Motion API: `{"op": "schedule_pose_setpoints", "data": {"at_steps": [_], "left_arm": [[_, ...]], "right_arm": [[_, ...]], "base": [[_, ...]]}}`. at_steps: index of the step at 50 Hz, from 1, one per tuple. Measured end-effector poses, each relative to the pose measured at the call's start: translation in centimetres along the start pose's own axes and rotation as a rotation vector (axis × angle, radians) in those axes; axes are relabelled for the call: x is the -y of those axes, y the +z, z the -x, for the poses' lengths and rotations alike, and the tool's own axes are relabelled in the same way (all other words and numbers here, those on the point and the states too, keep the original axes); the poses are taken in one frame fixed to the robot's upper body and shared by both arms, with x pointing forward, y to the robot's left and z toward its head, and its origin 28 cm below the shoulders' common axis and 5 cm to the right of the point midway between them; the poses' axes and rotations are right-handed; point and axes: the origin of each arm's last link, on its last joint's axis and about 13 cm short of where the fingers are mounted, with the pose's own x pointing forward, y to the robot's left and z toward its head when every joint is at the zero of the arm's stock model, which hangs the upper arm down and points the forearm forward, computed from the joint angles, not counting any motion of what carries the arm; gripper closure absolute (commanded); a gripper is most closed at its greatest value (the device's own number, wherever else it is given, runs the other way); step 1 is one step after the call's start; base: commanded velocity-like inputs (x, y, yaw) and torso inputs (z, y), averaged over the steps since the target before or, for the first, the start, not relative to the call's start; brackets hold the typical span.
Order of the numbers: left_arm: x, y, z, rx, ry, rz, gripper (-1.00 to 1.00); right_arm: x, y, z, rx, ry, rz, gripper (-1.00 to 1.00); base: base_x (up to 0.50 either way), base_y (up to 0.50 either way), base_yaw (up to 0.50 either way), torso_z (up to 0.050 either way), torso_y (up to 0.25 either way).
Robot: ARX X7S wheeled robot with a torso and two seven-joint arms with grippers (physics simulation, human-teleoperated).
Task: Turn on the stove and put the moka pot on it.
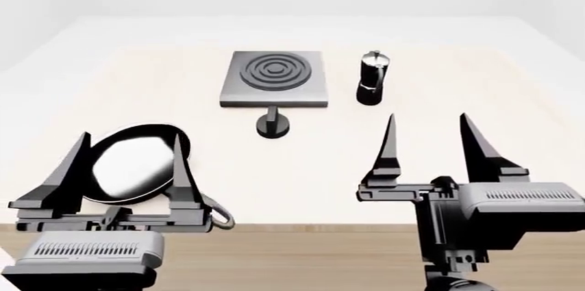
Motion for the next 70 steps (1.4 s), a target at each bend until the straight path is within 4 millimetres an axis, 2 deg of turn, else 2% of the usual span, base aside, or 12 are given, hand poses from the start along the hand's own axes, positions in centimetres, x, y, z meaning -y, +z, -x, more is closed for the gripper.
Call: {"op": "schedule_pose_setpoints", "data": {"at_steps": [24,70], "left_arm": [[0.06,-0.03,0.02,0.001,-0.003,0.003,-1.00],[0.12,0.12,0.05,0.000,-0.009,0.005,-1.00]], "right_arm": [[-0.12,-0.14,0.11,-0.007,0.002,-0.014,-1.00],[-0.25,-0.03,0.06,0.006,0.007,-0.017,-1.00]], "base": [[0.01,0.02,0.00,0.000,0.000],[0.21,0.00,0.00,0.000,0.000]]}}
